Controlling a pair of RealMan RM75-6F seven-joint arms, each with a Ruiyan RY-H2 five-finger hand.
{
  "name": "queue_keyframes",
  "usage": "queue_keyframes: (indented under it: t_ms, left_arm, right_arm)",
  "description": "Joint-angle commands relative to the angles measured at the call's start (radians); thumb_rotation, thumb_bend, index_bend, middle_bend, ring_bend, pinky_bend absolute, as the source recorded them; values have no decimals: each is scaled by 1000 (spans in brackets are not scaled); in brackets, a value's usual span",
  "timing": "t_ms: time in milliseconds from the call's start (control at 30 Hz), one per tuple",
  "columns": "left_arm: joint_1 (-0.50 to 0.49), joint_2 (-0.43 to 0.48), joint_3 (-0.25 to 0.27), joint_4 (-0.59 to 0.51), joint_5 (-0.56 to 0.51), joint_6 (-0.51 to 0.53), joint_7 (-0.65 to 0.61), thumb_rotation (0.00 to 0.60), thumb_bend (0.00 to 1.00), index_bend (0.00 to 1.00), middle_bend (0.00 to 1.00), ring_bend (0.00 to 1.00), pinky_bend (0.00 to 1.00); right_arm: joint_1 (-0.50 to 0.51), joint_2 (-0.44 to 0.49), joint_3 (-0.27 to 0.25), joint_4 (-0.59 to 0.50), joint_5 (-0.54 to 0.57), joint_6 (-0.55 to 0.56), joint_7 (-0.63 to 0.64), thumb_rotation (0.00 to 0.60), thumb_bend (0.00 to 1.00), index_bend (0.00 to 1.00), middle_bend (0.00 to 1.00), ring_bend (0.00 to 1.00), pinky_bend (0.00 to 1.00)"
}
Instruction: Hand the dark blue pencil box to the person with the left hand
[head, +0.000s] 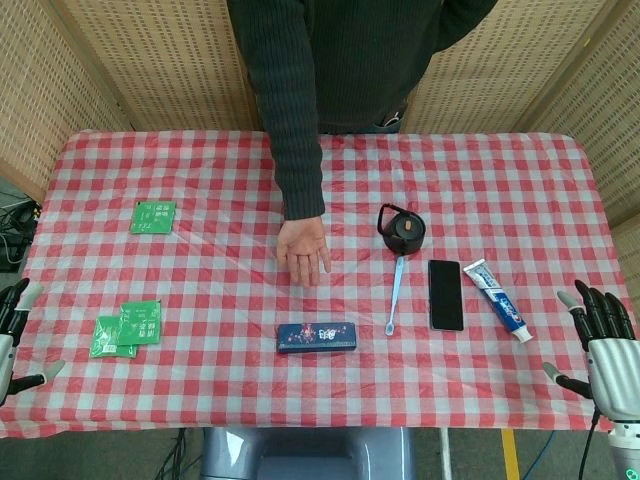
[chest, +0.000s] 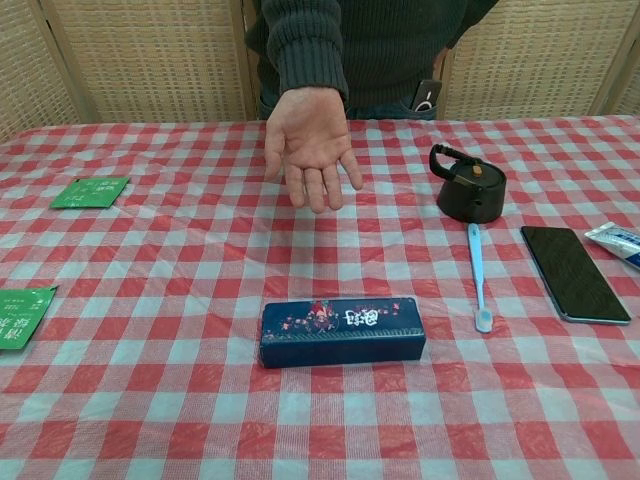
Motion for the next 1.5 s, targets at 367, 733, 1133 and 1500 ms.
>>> queue_keyframes:
  t_ms: [367, 733, 1133, 1500]
  left_arm:
    - [-65, -21, 10, -20, 41, -102, 29, 600, 0, 0, 0, 0, 0]
    - [-441, -197, -45, -30, 19, -659, 82, 600, 0, 0, 0, 0, 2]
    - [-630, -421, -163, 5, -292, -817, 281, 600, 11, 28, 0, 52, 90]
    - [-857, -672, -185, 134, -751, -760, 554, 600, 13, 84, 32, 121, 192]
  right_arm:
    - [1, 5, 3, -1, 15, -8, 10, 600, 0, 145, 0, 0, 0]
    - [7, 3, 17, 6, 50, -23, 4, 600, 0, 145, 0, 0, 0]
    - [13, 0, 25, 17, 76, -39, 4, 600, 0, 145, 0, 0, 0]
    - [16, 0, 32, 25, 100, -53, 15, 600, 0, 145, 0, 0, 0]
